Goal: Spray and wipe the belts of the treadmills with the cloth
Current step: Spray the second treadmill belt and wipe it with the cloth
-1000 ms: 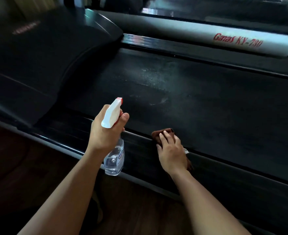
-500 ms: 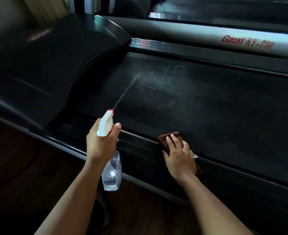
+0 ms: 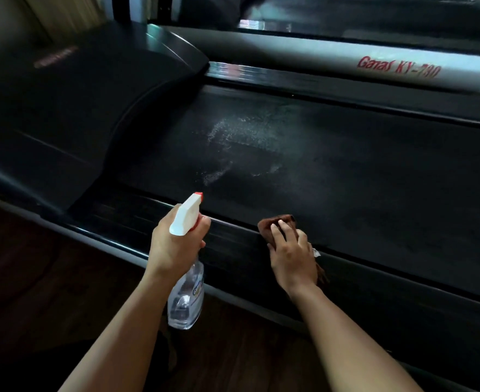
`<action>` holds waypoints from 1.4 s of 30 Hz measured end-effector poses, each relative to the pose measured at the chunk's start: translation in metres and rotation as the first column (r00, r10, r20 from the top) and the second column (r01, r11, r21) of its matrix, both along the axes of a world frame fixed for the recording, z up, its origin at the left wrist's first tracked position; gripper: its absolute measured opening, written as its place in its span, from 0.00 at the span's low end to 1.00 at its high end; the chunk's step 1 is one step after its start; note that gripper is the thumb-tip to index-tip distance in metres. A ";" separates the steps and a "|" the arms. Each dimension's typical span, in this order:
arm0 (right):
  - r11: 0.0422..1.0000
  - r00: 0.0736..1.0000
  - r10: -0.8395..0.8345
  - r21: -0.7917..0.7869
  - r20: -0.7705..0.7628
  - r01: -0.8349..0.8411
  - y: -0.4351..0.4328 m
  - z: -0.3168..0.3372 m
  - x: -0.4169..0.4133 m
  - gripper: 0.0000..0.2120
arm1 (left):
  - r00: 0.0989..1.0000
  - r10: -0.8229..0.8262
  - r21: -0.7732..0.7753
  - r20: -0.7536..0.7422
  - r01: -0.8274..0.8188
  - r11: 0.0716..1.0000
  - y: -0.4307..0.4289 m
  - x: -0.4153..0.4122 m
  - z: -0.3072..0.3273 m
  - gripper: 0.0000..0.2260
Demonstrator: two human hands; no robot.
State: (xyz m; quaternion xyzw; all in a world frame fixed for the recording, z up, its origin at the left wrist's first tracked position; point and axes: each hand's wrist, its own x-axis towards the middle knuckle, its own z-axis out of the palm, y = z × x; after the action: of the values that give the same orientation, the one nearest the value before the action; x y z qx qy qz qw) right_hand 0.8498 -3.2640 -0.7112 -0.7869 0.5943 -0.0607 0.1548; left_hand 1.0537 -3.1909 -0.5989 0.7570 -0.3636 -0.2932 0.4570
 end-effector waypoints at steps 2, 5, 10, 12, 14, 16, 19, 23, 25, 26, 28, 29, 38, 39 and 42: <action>1.000 1.000 -0.021 -0.008 0.003 0.021 0.005 0.002 -0.007 0.25 | 0.998 -0.056 -0.038 -0.028 0.055 0.998 -0.004 -0.009 0.006 0.04; 0.997 0.998 -0.070 -0.031 -0.001 0.070 0.013 0.003 -0.025 0.25 | 0.986 -0.164 -0.107 -0.030 0.160 0.981 -0.009 -0.028 0.013 0.04; 0.981 0.984 -0.176 -0.081 0.008 0.176 0.023 0.004 -0.063 0.24 | 0.959 -0.280 -0.092 -0.034 0.276 0.957 -0.014 -0.059 0.015 0.07; 0.971 0.977 -0.214 -0.107 0.006 0.214 0.027 0.005 -0.077 0.23 | 0.930 -0.363 -0.003 -0.055 0.363 0.932 -0.015 -0.070 0.014 0.03; 0.960 0.968 -0.252 -0.126 0.006 0.250 0.032 0.004 -0.090 0.23 | 0.903 -0.421 0.081 -0.082 0.427 0.901 -0.013 -0.085 0.012 0.04; 0.950 0.960 -0.281 -0.141 0.009 0.280 0.037 0.001 -0.102 0.23 | 0.890 -0.445 0.136 -0.097 0.454 0.880 -0.009 -0.099 0.009 0.06; 0.935 0.949 -0.315 -0.168 0.016 0.313 0.043 -0.001 -0.121 0.23 | 0.872 -0.487 0.156 -0.057 0.490 0.858 -0.003 -0.116 0.006 0.04; 0.914 0.934 -0.359 -0.205 0.001 0.351 0.051 -0.001 -0.146 0.22 | 0.848 -0.527 0.063 -0.062 0.530 0.845 -0.003 -0.136 0.006 0.06; 0.899 0.923 -0.385 -0.225 0.005 0.376 0.054 -0.001 -0.158 0.22 | 0.834 -0.544 -0.027 -0.091 0.544 0.839 -0.008 -0.148 0.011 0.06; 0.890 0.918 -0.396 -0.240 0.011 0.387 0.056 -0.001 -0.165 0.22 | 0.829 -0.550 -0.065 -0.096 0.547 0.835 -0.011 -0.154 0.014 0.06; 0.871 0.905 -0.425 -0.264 0.017 0.414 0.059 -0.001 -0.179 0.22 | 0.819 -0.566 -0.105 -0.094 0.557 0.824 -0.020 -0.167 0.020 0.04; 0.862 0.896 -0.443 -0.268 0.016 0.431 0.061 -0.001 -0.186 0.23 | 0.815 -0.571 -0.114 -0.097 0.561 0.820 -0.024 -0.173 0.021 0.04; 0.870 0.880 -0.472 -0.192 -0.061 0.454 0.069 -0.002 -0.223 0.23 | 0.761 -0.639 -0.108 -0.116 0.630 0.769 -0.035 -0.207 0.017 0.06; 0.870 0.879 -0.473 -0.192 -0.061 0.455 0.070 -0.002 -0.224 0.23 | 0.747 -0.655 -0.095 -0.113 0.648 0.755 -0.033 -0.209 0.016 0.09; 0.858 0.873 -0.486 -0.217 -0.046 0.466 0.070 -0.004 -0.224 0.23 | 0.720 -0.682 -0.090 -0.126 0.677 0.731 -0.028 -0.212 0.012 0.08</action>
State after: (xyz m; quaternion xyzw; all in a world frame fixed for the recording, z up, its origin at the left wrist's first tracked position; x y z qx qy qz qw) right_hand 0.6259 -3.1943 -0.7153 -0.6288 0.7683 -0.1170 0.0258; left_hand 0.8420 -3.2188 -0.5869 0.5380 -0.5857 -0.4894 0.3578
